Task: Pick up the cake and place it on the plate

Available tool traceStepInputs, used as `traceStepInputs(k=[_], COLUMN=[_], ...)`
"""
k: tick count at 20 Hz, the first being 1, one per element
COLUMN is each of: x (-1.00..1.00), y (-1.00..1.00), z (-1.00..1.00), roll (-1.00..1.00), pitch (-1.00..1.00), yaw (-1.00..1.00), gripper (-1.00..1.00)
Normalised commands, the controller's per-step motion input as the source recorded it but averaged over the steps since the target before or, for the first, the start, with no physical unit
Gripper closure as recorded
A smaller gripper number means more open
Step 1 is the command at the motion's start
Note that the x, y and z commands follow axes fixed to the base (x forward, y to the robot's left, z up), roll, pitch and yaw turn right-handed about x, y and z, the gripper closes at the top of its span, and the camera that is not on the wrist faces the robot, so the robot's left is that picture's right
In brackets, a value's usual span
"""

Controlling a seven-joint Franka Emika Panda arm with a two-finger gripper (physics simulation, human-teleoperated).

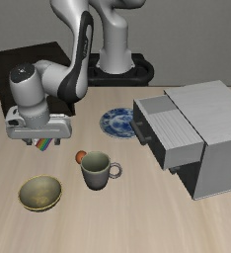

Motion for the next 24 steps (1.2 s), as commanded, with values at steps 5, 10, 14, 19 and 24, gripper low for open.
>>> traceStepInputs(k=[5, 10, 14, 19, 24], x=[-0.40, 0.00, 0.00, 0.00, 0.00], y=[0.00, 0.00, 0.00, 0.00, 0.80], z=[-0.20, 0.00, 0.50, 1.00, 0.20], roll=[0.00, 0.00, 0.00, 0.00, 0.00], pitch=[0.00, 0.00, 0.00, 0.00, 0.00], yaw=[0.00, 0.00, 0.00, 0.00, 0.00], gripper=[1.00, 1.00, 1.00, 1.00, 1.00])
